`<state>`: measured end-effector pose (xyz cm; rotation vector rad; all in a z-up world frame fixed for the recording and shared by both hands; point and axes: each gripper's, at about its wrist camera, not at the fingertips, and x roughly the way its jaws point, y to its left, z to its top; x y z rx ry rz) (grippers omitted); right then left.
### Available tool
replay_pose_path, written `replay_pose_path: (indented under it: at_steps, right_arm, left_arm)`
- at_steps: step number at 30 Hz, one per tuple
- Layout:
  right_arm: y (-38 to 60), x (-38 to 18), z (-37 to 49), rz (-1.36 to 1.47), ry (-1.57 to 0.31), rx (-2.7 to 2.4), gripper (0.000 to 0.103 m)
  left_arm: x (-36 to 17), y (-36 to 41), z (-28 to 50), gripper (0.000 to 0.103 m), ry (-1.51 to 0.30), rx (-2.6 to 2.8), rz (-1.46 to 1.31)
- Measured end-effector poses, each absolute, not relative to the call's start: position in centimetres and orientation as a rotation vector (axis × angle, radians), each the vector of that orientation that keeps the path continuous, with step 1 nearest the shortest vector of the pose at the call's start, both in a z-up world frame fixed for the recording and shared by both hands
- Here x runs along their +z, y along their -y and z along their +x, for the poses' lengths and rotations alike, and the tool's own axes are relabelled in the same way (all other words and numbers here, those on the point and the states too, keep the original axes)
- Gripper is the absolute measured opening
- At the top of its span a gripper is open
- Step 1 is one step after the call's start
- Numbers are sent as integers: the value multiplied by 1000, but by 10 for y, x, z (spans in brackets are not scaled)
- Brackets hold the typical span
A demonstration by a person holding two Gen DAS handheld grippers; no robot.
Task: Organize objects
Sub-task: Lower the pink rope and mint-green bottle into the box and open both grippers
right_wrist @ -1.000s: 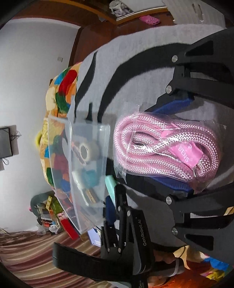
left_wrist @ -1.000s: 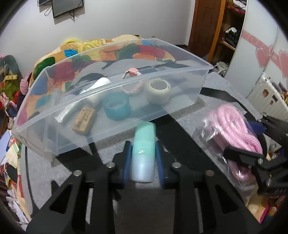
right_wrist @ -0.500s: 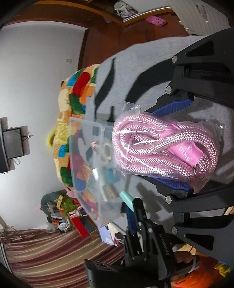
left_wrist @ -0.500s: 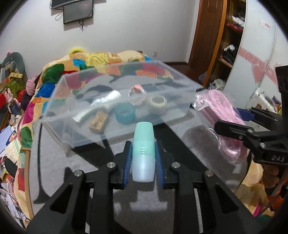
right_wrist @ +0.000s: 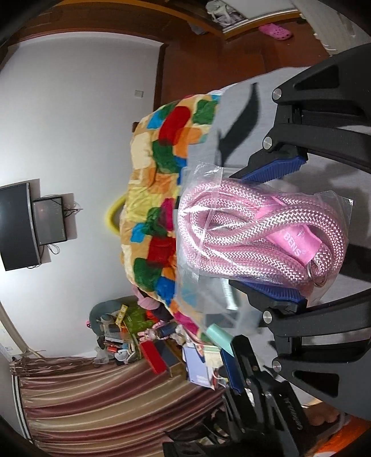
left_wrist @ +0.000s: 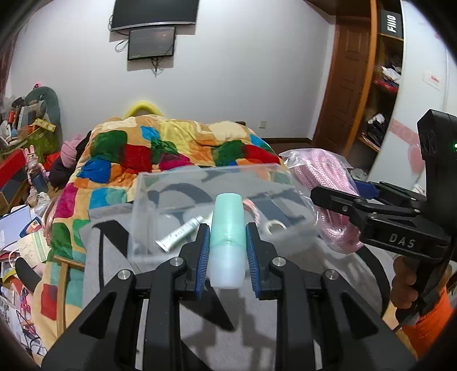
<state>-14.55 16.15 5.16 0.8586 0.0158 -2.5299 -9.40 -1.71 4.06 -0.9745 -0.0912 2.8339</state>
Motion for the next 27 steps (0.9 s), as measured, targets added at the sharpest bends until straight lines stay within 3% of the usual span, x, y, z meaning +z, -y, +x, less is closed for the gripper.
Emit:
replay_pose_path:
  at_steps: [15, 27]
  right_arm:
    - [-117, 21, -221, 1027, -73, -2518, 58]
    - [-114, 8, -220, 1104, -62, -2395, 61]
  left_arm:
    - [12, 46, -162, 25, 182, 2851, -1114]
    - [6, 32, -150, 29, 131, 2815, -1129]
